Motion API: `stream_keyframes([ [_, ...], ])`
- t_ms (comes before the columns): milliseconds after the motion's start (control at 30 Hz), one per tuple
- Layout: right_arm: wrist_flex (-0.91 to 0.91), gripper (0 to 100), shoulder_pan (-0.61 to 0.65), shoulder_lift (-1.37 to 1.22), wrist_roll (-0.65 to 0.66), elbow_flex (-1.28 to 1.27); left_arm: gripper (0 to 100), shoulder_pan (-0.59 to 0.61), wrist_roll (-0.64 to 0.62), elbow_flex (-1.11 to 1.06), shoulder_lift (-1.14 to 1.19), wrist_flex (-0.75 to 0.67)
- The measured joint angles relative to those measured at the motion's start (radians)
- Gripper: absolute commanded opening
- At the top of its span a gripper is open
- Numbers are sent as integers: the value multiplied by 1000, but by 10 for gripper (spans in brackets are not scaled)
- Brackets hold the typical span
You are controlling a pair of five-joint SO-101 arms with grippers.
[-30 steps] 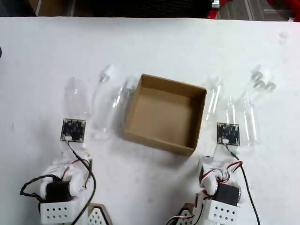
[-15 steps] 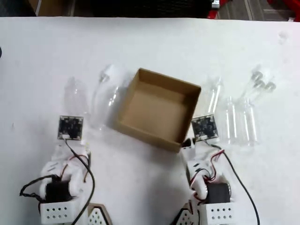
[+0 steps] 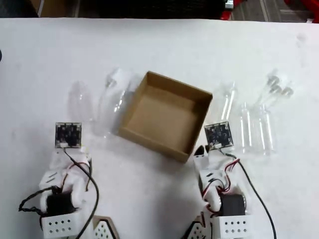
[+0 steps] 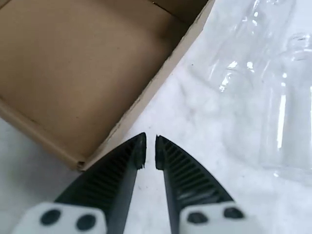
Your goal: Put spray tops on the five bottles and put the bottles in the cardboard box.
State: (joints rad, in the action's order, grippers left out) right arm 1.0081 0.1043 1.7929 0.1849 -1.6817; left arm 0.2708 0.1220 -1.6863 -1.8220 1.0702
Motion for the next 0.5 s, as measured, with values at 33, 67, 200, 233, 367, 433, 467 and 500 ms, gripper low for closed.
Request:
stream_keyframes([
  [33, 0, 15, 3, 0, 0, 0, 24, 5, 38, 15, 0, 0],
  [67, 0, 15, 5, 0, 0, 0, 24, 21, 83, 40, 0, 0],
  [200, 0, 15, 5, 0, 2, 0, 23, 80, 219, 166, 0, 0],
  [233, 0, 15, 5, 0, 2, 0, 24, 83, 229, 193, 0, 0],
  [367, 0, 15, 5, 0, 2, 0, 24, 89, 235, 259, -2, 0],
  [433, 2, 15, 5, 0, 2, 0, 24, 91, 238, 288, -2, 0],
  [467, 12, 15, 5, 0, 2, 0, 24, 94, 242, 302, -2, 0],
  [500, 29, 15, 5, 0, 2, 0, 24, 100, 244, 318, -2, 0],
])
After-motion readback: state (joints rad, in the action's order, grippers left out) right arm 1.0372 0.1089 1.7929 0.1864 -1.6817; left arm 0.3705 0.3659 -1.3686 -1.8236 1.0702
